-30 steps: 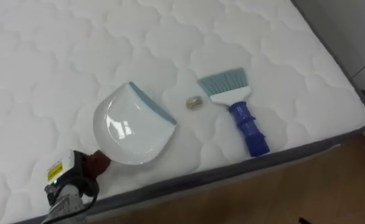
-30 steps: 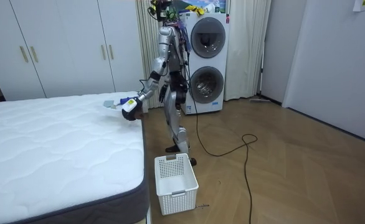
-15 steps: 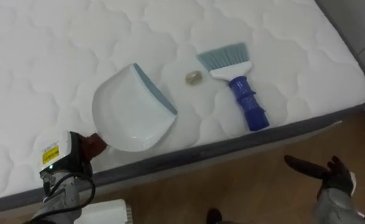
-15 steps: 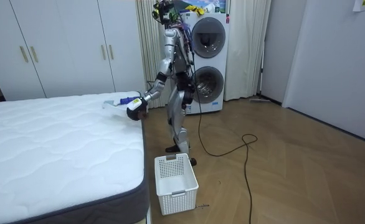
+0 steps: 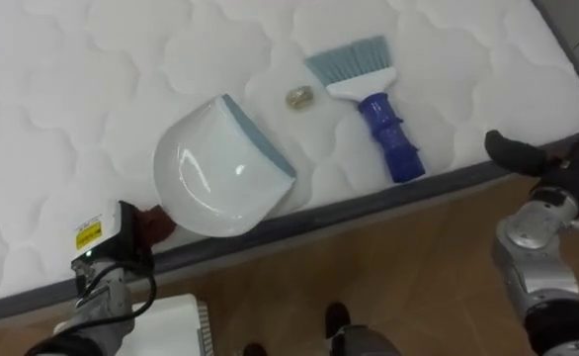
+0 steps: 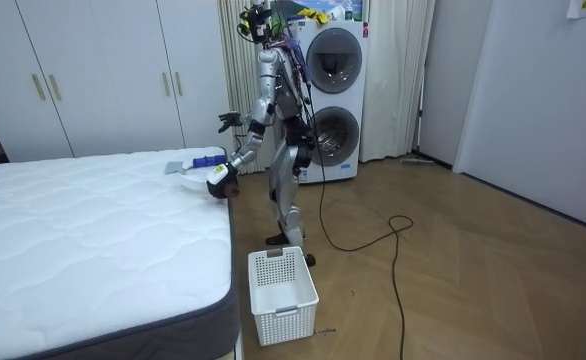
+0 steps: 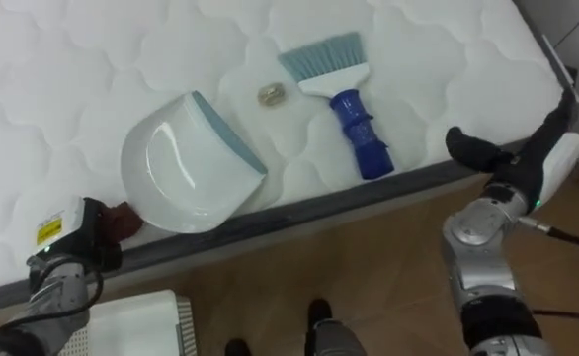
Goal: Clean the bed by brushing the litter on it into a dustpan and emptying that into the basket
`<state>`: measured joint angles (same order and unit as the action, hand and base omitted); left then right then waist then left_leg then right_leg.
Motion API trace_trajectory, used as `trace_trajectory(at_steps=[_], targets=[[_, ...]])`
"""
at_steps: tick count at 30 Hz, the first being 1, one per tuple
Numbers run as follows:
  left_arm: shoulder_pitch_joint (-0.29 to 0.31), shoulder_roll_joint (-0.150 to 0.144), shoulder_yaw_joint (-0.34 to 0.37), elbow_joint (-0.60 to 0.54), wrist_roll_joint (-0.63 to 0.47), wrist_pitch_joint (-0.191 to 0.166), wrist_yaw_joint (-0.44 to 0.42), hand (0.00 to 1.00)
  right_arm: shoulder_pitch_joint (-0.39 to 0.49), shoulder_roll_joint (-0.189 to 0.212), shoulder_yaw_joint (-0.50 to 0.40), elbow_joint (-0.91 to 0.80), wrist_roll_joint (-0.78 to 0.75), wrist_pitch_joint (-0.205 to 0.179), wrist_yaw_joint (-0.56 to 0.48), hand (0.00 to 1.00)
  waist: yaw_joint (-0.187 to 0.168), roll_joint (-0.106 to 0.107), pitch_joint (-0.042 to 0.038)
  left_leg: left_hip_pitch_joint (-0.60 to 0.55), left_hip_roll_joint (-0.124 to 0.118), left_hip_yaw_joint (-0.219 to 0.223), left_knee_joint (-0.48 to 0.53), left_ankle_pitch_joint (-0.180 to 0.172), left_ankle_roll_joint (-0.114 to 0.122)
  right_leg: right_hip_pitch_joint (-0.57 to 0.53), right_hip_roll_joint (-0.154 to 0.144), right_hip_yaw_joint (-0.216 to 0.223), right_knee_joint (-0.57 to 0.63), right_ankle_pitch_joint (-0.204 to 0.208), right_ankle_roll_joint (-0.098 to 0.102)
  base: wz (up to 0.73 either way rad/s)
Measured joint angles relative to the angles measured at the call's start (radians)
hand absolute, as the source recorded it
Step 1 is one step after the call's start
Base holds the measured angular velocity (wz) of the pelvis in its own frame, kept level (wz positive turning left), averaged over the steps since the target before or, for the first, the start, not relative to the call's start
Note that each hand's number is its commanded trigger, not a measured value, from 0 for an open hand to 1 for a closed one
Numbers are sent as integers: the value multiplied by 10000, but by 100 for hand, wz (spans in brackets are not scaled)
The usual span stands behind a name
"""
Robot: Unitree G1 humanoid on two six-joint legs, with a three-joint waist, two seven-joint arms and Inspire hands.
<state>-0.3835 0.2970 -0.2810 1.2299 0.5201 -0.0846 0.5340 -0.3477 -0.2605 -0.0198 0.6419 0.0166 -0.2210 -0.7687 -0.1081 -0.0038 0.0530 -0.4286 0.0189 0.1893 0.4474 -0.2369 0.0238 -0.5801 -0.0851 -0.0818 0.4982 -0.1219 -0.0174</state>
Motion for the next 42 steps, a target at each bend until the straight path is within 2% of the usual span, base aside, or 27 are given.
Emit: trace_trajectory(at_steps=[4, 10, 14, 17, 18, 21, 27, 30, 42], targets=[[-6, 1, -2, -7, -599, 18, -609, 100, -20, 3, 416, -379, -569, -24, -283, 0, 61, -1, -1, 42, 22, 18, -11, 1, 1, 25, -2, 8, -1, 0, -2, 0], [-137, 1, 66, 4, -884, 159, -1634, 100, -92, 5, 653, -382, -1011, -36, -299, 0, 212, -1, 0, 49, 50, 41, 22, 5, 5, 25, -6, 35, -4, 4, -3, 0], [-300, 1, 61, 82, -980, 310, -2147, 100, -170, 14, 1183, -342, -1004, -32, -188, 0, 311, 3, 14, 15, 66, 23, 63, 3, 3, 25, -10, 3, -15, 11, -17, 1], [-498, 2, 43, 80, -1130, 341, -2278, 100, -277, 24, 1416, -329, -997, -12, -20, 0, 383, 10, 134, -92, 77, -20, 182, -4, 0, 3, 0, -19, -25, 9, -26, 6], [-588, 2, 23, 78, -1296, 369, -2414, 100, -321, 24, 1570, -272, -984, 26, 59, 0, 390, 24, 148, -191, 110, -41, 285, -42, 13, -42, 0, -37, -19, 12, -30, 7], [-769, -3, 17, 49, -1386, 372, -2579, 100, -361, 25, 1928, -199, -953, 60, 321, 0, 547, 63, 170, -471, 214, -92, 552, -126, 12, -185, 3, -192, 24, 46, -70, 1], [-1047, -7, 10, 50, -1464, 427, -2757, 100, -576, 80, 2499, 549, -441, 246, 964, 0, 635, 95, 190, -593, 218, -265, 620, -126, 15, -206, -56, -312, 55, 61, -70, 7], [-1083, -8, 11, 46, -1467, 421, -2766, 100, -798, 81, 2579, 1014, 213, 471, 1343, 0, 697, 122, 207, -647, 229, -278, 683, -127, 16, -210, -62, -328, 60, 62, -69, 4], [-1235, -9, 3, 26, -1480, 525, -2765, 100, -1066, 80, 2709, 1450, 354, 492, 2178, 0, 846, 207, 260, -648, 220, -286, 692, -127, 17, -223, -70, -331, 99, 60, -71, 0]])
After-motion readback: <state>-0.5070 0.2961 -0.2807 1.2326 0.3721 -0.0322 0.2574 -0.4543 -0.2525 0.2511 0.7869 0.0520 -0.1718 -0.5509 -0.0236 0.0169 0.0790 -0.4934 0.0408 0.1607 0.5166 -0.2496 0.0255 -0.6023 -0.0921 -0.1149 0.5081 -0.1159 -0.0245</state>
